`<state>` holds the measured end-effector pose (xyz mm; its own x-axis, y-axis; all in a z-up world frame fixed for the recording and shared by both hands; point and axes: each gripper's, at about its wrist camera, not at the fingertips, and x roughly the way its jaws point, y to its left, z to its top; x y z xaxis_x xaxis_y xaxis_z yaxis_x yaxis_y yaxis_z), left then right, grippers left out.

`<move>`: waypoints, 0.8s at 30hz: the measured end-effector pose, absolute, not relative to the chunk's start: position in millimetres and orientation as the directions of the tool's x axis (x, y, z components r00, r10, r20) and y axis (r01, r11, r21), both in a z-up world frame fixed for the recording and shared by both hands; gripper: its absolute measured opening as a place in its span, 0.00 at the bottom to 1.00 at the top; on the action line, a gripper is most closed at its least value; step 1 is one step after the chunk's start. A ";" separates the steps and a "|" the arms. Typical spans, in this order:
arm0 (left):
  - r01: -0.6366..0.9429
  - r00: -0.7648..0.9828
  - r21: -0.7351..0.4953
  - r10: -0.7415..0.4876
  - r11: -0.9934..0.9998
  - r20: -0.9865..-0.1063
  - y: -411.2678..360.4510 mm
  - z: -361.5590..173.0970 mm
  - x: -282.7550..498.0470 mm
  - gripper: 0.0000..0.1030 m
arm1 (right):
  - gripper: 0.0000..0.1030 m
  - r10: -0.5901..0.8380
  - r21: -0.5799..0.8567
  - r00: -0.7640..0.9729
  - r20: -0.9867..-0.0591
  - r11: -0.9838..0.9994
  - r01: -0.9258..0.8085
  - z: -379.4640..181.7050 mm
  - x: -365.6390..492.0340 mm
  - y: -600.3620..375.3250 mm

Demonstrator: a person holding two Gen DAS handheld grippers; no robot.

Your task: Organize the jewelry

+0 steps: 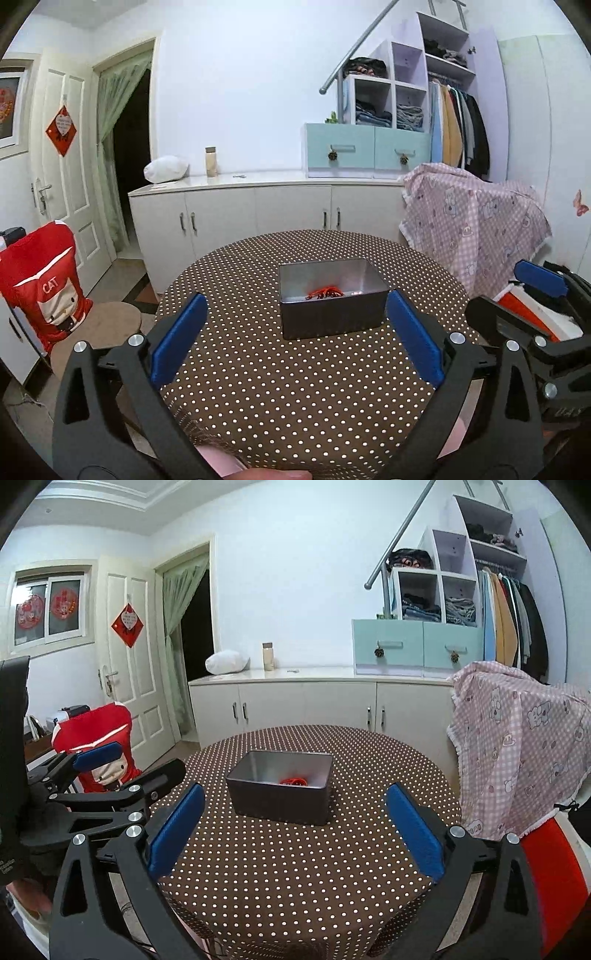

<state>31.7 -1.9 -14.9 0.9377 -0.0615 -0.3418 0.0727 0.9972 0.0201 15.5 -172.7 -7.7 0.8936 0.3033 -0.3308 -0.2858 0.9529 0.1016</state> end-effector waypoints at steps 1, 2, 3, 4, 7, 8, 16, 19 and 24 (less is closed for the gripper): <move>0.069 0.939 0.021 -0.058 0.997 -0.338 -2.5 -13.9 30.2 0.93 | 0.92 0.301 0.102 0.898 -0.323 0.954 -0.283 -5.7 14.2 -173.7; 0.068 0.942 0.021 -0.057 0.997 -0.332 -3.1 -12.7 28.4 0.93 | 0.92 0.300 0.103 0.900 -0.315 0.954 -0.282 -3.9 12.9 -174.8; 0.068 0.944 0.019 -0.058 0.997 -0.326 -4.0 -11.0 27.7 0.93 | 0.92 0.300 0.103 0.902 -0.311 0.954 -0.281 -3.4 11.2 -175.9; 0.068 0.946 0.017 -0.059 0.998 -0.320 -4.9 -9.2 26.0 0.93 | 0.92 0.300 0.104 0.904 -0.305 0.954 -0.281 -2.1 9.5 -177.2; 0.056 0.951 0.016 -0.048 0.998 -0.306 -7.4 -6.1 22.5 0.93 | 0.92 0.298 0.105 0.908 -0.293 0.954 -0.280 1.5 6.4 -178.9; 0.053 0.952 0.015 -0.046 0.998 -0.302 -7.3 -5.5 21.7 0.93 | 0.92 0.298 0.104 0.909 -0.291 0.954 -0.280 2.3 5.3 -178.9; 0.048 0.956 0.009 -0.043 0.999 -0.290 -7.3 -0.1 18.9 0.93 | 0.92 0.289 0.098 0.919 -0.269 0.957 -0.273 5.8 0.2 -179.3; 0.048 0.956 0.004 -0.044 0.999 -0.290 -7.5 0.8 17.5 0.93 | 0.92 0.293 0.102 0.917 -0.271 0.956 -0.275 6.0 0.0 -179.0; 0.043 0.956 0.008 -0.039 0.999 -0.290 -7.8 1.5 17.1 0.93 | 0.92 0.289 0.100 0.918 -0.273 0.957 -0.272 8.2 -0.9 -177.4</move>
<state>17.1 -7.8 1.5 0.9563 -0.0387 -0.2898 0.0429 0.9990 0.0082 -0.9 -177.4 8.2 0.9177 0.2890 -0.2727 -0.2717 0.9572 0.1001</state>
